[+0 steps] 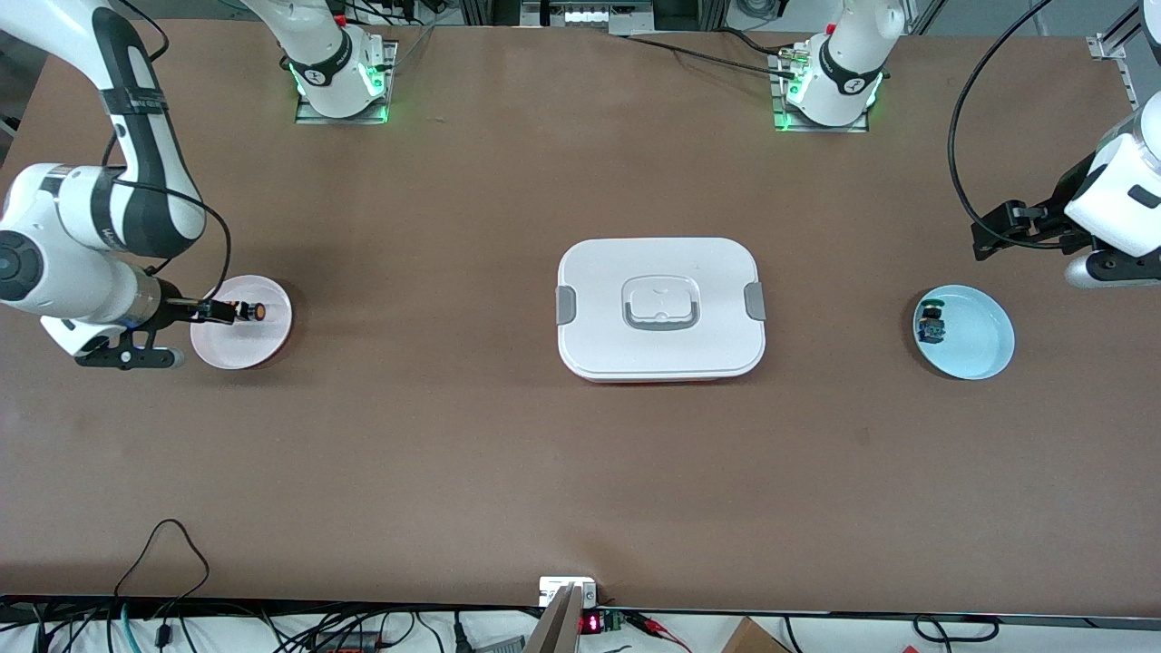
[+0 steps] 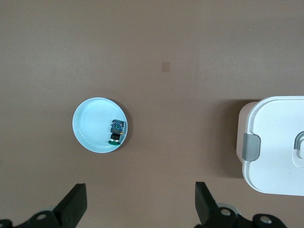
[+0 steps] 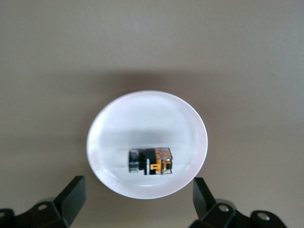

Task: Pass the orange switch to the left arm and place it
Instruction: 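Lower the right gripper and grasp the orange switch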

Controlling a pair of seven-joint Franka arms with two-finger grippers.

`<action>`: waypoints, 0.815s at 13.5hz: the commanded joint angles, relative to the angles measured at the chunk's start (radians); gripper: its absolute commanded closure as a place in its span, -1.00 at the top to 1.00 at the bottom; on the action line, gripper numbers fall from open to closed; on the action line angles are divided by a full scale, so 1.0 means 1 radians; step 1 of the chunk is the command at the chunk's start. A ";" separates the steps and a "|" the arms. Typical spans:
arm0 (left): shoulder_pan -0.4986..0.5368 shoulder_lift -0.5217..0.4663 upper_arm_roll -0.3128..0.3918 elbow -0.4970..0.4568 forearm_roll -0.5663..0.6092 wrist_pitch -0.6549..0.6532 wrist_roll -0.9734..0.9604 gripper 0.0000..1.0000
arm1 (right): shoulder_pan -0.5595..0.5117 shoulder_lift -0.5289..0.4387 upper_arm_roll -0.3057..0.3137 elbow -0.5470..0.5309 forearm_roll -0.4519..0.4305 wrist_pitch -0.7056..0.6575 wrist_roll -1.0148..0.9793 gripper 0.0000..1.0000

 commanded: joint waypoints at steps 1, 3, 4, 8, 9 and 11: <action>0.003 0.015 -0.003 0.034 -0.014 -0.023 -0.006 1.00 | -0.025 -0.021 0.006 -0.072 -0.028 0.044 -0.014 1.00; 0.003 0.015 -0.003 0.034 -0.014 -0.023 -0.006 1.00 | -0.024 -0.004 0.006 -0.078 -0.026 0.064 -0.011 1.00; 0.003 0.015 -0.003 0.034 -0.014 -0.023 -0.006 1.00 | -0.024 0.007 0.006 -0.085 -0.026 0.081 -0.012 1.00; 0.003 0.015 -0.002 0.034 -0.014 -0.023 -0.006 1.00 | -0.042 0.053 0.005 -0.118 -0.026 0.150 -0.003 1.00; 0.003 0.015 -0.002 0.034 -0.014 -0.023 -0.007 1.00 | -0.053 0.062 0.005 -0.119 -0.026 0.151 0.000 1.00; 0.003 0.015 -0.002 0.034 -0.014 -0.023 -0.007 1.00 | -0.058 0.074 0.005 -0.119 -0.026 0.171 0.000 1.00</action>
